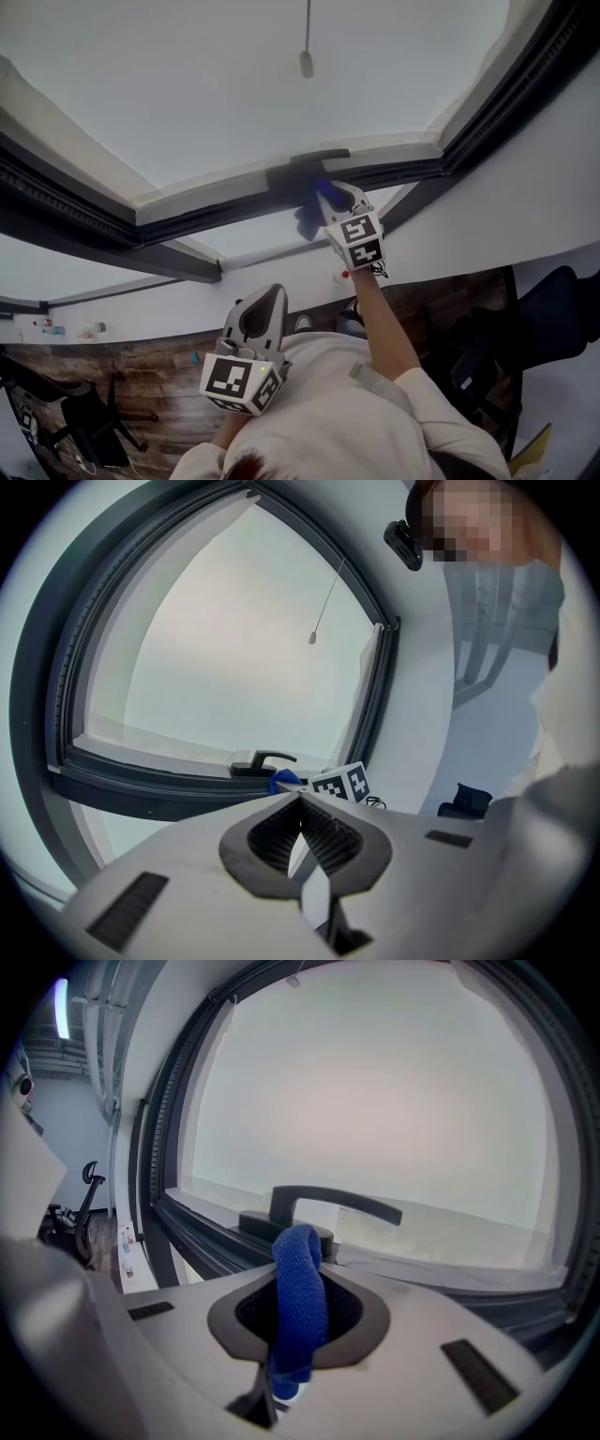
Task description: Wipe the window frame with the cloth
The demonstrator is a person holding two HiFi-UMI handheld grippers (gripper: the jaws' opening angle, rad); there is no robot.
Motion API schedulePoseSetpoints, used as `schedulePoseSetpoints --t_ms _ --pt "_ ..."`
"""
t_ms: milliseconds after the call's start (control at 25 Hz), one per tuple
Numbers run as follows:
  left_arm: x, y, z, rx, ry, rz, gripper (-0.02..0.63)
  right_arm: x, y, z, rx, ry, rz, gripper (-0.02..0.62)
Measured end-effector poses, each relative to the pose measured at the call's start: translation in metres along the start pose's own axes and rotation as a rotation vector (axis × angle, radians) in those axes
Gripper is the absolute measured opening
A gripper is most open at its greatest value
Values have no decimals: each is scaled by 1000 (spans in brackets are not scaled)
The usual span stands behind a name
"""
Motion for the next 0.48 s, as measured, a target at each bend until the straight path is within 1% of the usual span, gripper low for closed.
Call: schedulePoseSetpoints --t_ms 200,480 --pt "-2 0 -1 -1 2 -8 6 -8 4 2 11 9 3 49" --pt "-5 0 -3 -3 5 -9 6 -16 5 2 0 13 0 50"
Point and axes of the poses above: the fingertips, and each gripper's own axes: z backward along the fingers, x to its left, y out of its underside, the point moved 9 cm from there along z, backward along the fingers, and after that the axes turned 15 degrees about y, right-handed, at the moved point
